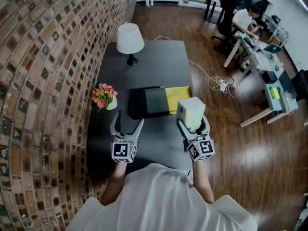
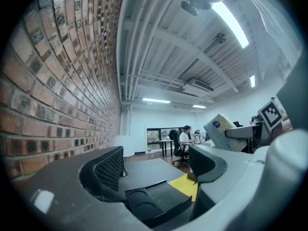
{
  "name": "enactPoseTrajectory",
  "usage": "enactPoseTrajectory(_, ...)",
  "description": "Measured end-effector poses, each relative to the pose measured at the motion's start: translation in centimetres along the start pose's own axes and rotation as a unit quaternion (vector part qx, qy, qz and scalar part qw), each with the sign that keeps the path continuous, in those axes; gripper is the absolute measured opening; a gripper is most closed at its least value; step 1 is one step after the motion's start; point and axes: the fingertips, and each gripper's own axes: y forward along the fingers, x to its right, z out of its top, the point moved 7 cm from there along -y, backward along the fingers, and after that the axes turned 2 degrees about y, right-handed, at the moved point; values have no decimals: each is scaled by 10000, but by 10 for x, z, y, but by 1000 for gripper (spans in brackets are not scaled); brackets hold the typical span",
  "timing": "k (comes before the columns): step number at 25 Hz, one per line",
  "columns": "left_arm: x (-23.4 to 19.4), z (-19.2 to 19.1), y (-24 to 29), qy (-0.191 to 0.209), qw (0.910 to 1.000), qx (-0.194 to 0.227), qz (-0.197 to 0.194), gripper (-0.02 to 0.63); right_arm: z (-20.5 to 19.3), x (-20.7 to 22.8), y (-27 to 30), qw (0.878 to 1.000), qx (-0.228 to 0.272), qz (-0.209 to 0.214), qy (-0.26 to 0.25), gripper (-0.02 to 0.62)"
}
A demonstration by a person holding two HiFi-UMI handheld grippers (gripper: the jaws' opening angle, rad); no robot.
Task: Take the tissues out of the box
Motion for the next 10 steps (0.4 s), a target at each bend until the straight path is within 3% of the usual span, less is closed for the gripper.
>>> enactPoseTrajectory(10,4,3,1,89,10000,24,-1,406,4,-2,2,10000,17,7,-90,459)
